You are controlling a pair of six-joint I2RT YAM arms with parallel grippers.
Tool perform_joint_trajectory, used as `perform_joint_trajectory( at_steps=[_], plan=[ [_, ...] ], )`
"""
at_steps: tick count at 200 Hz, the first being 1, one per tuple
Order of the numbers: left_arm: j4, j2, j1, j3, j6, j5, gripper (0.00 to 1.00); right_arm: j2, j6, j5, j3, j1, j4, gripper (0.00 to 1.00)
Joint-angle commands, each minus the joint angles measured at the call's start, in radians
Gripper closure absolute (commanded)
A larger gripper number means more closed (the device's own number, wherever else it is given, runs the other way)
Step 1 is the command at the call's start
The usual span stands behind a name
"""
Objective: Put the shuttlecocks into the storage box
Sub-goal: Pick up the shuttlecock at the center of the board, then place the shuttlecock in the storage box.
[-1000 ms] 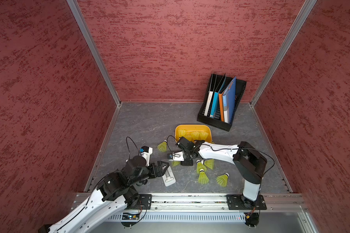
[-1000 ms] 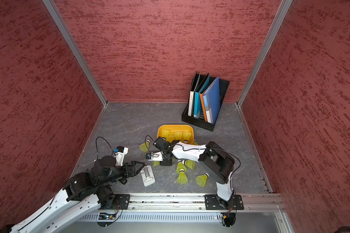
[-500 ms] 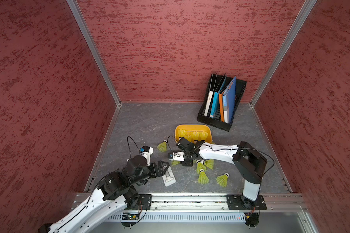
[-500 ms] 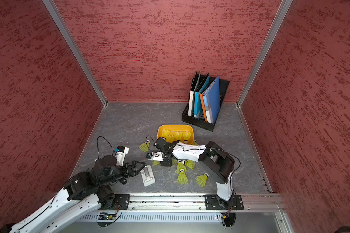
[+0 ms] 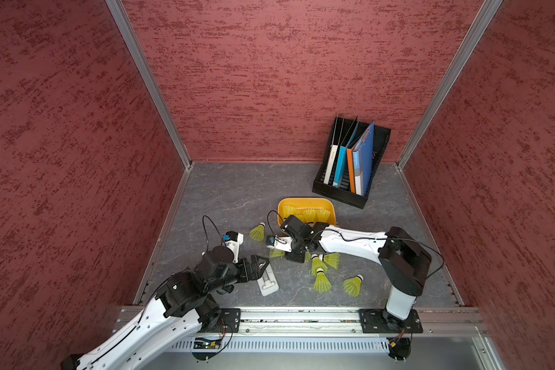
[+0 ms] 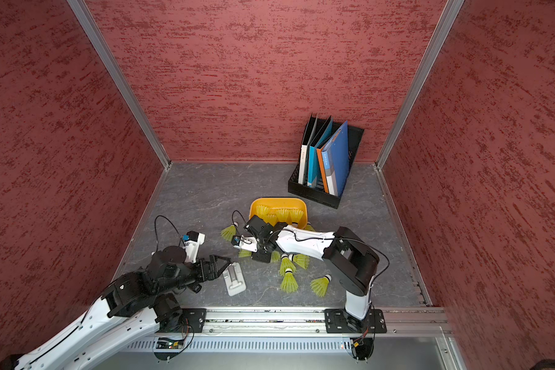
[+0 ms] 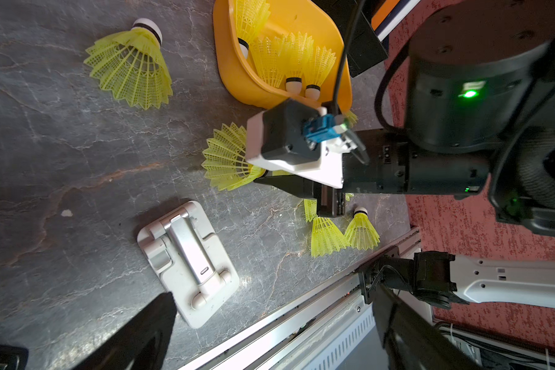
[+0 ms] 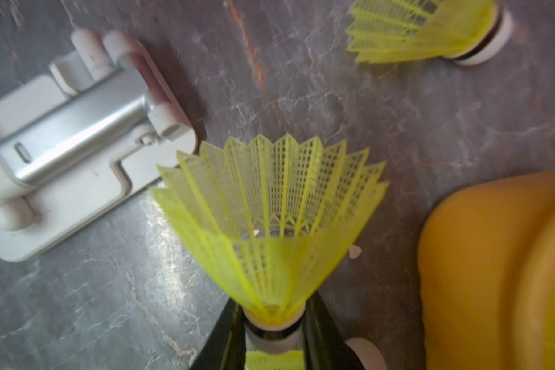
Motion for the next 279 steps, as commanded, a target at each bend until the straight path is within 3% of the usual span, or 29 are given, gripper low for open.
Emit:
perform_joint_trajectory(
  at_steps=[1,67,135,191,279],
  plan=[
    [0.051,0.020,-0.002,0.051,0.044,-0.011,0.00,-0.081,0.120,-0.032,0.018,-0.008,0.017,0.80],
    [0.164,0.202,0.013,0.161,0.099,0.042,0.00,-0.196,0.327,-0.031,0.018,-0.099,-0.002,0.81],
    [0.310,0.434,0.104,0.248,0.150,0.182,0.00,-0.290,0.504,-0.045,-0.040,-0.285,0.024,0.82],
    [0.357,0.591,0.129,0.295,0.200,0.208,0.00,-0.340,0.647,-0.028,-0.136,-0.391,0.063,0.83],
    [0.420,0.824,0.129,0.377,0.245,0.217,0.00,-0.259,0.741,0.010,-0.162,-0.436,0.088,0.83]
  ],
)
